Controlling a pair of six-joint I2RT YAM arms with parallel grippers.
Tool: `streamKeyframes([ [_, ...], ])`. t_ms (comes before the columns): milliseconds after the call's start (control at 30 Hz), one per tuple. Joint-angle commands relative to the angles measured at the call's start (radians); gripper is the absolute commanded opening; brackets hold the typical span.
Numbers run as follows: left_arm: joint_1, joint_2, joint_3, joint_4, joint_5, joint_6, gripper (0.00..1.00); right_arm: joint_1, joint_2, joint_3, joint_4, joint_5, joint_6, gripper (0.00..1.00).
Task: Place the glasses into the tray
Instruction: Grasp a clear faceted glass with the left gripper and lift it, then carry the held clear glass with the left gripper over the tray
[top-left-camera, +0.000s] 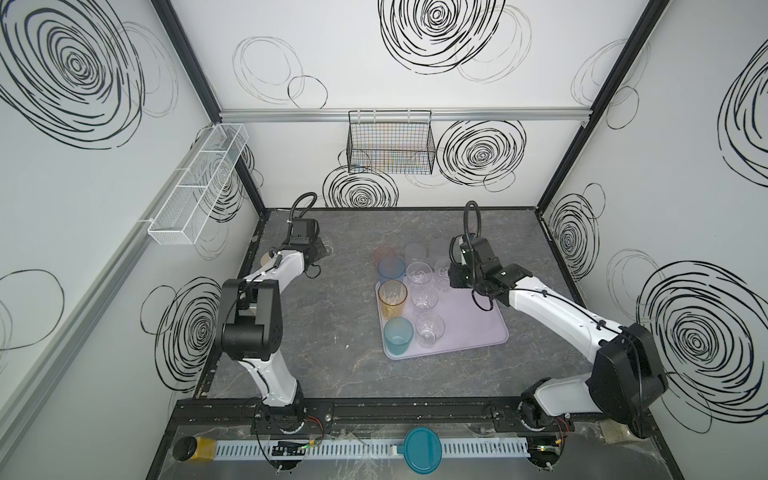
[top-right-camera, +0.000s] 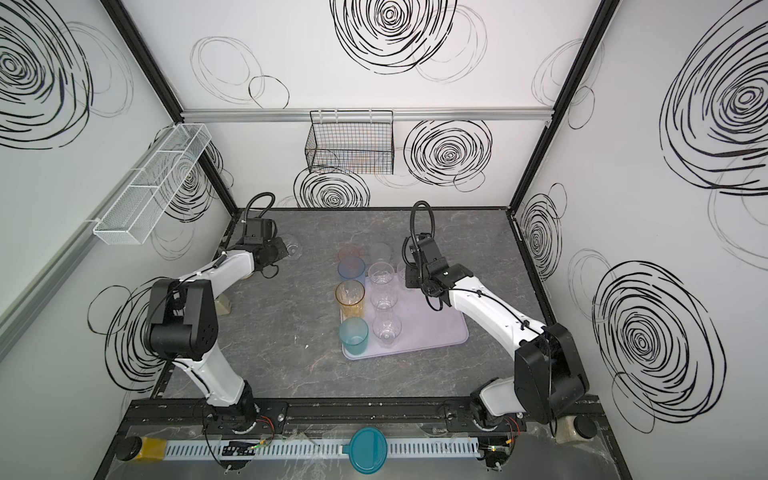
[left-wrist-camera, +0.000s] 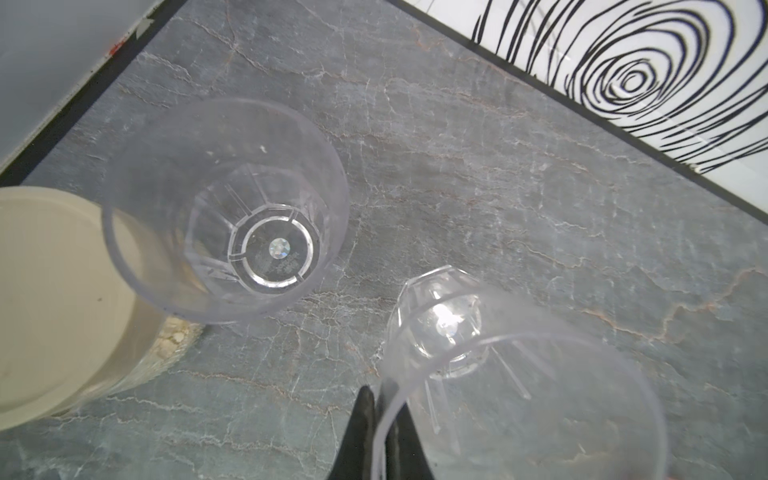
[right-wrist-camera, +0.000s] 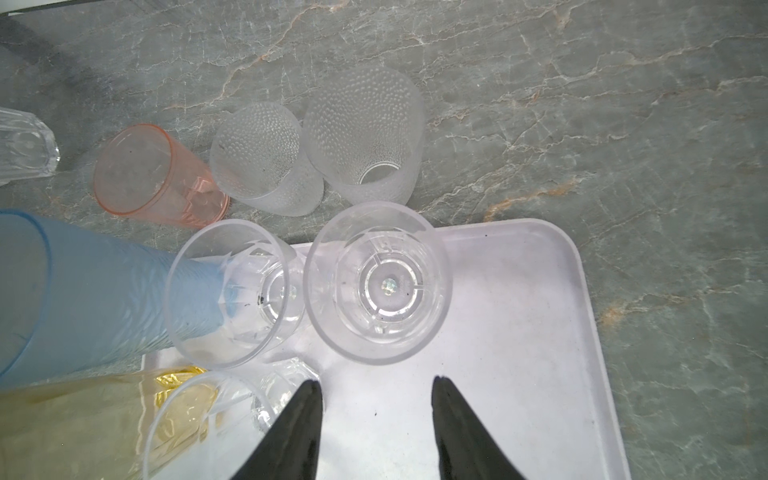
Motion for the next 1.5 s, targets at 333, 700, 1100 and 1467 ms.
streamKeyframes([
  [333, -0.168, -0.423, -0.264, -0.062, 0.012, 0.038, 0.0, 0.118, -0.017, 0.145, -0.029, 0.005, 0.002, 0.48],
  [700, -0.309, -0.693, -0.279, -0.225, -0.07, 0.007, 0.0, 0.205, 0.069, 0.27, -0.036, 0.011, -0.002, 0.48],
  [1100, -0.558, -0.61, 0.022, -0.316, -0.155, 0.029, 0.0, 0.147, -0.083, 0.114, 0.041, 0.039, 0.045, 0.48],
  [1467, -0.881, -0.308, 0.333, -0.358, -0.14, 0.098, 0.0, -0.157, -0.259, -0.04, 0.014, -0.056, 0.016, 0.49],
])
